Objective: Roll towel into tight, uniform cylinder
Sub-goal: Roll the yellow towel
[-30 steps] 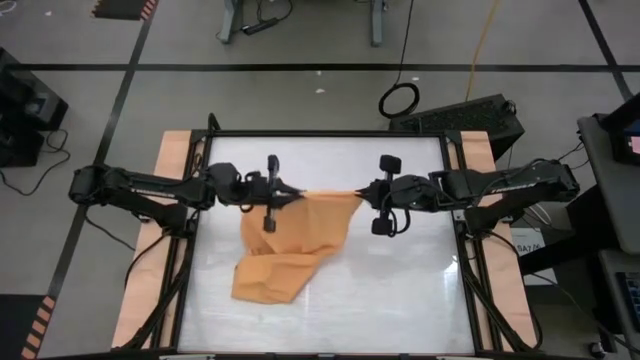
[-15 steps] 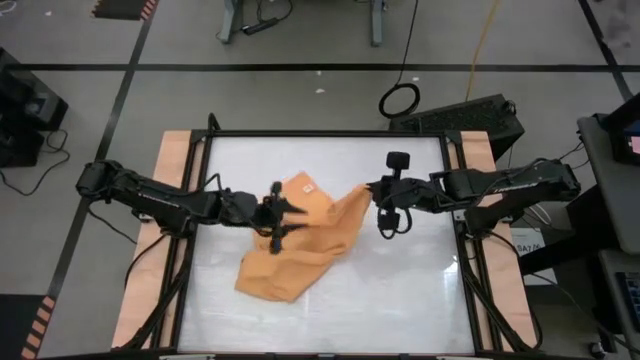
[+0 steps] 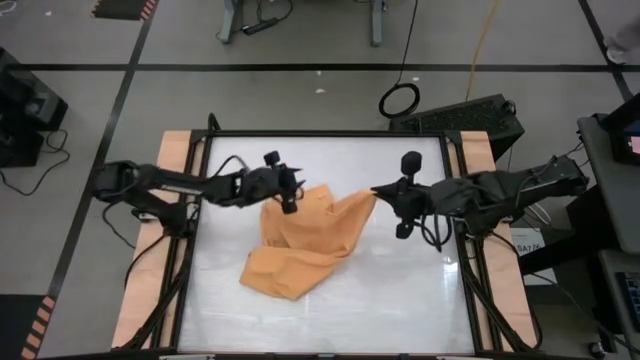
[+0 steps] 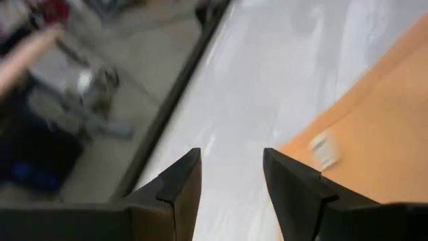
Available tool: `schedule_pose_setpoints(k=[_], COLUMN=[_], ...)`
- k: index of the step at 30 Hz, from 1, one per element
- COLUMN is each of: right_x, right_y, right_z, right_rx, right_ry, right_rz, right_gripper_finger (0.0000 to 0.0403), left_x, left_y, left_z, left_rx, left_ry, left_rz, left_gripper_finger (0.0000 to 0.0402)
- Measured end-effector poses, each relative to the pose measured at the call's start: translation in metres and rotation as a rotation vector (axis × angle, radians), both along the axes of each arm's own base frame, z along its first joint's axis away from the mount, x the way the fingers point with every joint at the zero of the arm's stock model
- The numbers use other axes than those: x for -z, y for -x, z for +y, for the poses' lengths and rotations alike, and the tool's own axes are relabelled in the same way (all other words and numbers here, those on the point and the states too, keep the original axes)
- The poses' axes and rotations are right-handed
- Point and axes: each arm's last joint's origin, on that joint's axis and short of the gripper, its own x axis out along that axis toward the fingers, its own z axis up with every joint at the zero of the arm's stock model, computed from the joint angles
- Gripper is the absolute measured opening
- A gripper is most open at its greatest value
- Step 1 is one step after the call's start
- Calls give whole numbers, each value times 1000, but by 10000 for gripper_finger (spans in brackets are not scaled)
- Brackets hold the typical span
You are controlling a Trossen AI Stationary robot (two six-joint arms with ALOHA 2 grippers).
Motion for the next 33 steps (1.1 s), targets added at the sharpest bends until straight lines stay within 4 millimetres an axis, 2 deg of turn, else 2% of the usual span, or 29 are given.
schedule_pose_setpoints(k=[5, 9, 13, 17, 19, 21, 25, 30, 33], right_x=[7, 14, 17, 18, 20, 21, 25, 31, 35], right_y=[4, 5, 5, 3, 2, 0, -5, -11, -15], right_z=[4, 5, 6, 7, 7, 8, 9, 12, 13], right_rx=[32, 69, 85, 82, 82, 83, 85, 90, 107], right_ry=[-122, -181, -206, -197, -194, -191, -185, -179, -202], right_rz=[34, 79, 91, 100, 106, 114, 131, 156, 160], right_gripper_finger=[2, 2, 2, 2, 2, 2, 2, 2, 2], left_x=[40, 60, 71, 73, 73, 73, 73, 66, 46], left_y=[1, 6, 13, 12, 11, 10, 9, 12, 13], left_z=[27, 26, 18, 14, 11, 5, 2, -1, -7], left_rx=[-110, -108, -124, -105, -84, -56, -51, -65, -47], left_ry=[199, 400, 488, 497, 493, 473, 456, 430, 391], left_rz=[107, 188, 297, 315, 319, 333, 341, 333, 255], left_gripper_finger=[167, 167, 167, 165, 151, 117, 20, 6, 4])
